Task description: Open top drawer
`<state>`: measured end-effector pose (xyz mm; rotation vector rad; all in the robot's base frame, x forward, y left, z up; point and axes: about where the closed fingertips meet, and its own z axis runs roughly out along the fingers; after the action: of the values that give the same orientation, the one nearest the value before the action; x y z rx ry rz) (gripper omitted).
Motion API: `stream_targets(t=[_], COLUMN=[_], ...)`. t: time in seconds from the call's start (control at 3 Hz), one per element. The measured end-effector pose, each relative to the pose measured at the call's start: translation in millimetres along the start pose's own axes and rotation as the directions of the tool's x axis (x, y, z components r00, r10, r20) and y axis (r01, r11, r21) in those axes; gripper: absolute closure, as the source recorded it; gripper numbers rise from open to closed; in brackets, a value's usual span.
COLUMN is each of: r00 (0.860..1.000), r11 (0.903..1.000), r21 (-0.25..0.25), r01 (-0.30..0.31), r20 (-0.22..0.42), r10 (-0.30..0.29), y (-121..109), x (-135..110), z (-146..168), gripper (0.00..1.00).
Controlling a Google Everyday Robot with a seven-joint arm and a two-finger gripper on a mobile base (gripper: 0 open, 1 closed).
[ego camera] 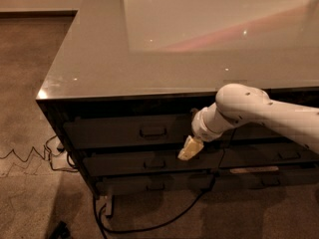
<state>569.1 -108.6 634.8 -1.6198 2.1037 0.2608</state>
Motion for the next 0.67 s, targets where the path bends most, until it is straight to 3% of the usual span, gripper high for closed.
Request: stream_targets(t=[0.67], r00=[1.000], r11=[1.0000], r21=[0.000], r01=[0.000], r20=[0.000], r10=[0.000], y=[-2.3], x=[-7.1], z=[-12.7], gripper=[0.65])
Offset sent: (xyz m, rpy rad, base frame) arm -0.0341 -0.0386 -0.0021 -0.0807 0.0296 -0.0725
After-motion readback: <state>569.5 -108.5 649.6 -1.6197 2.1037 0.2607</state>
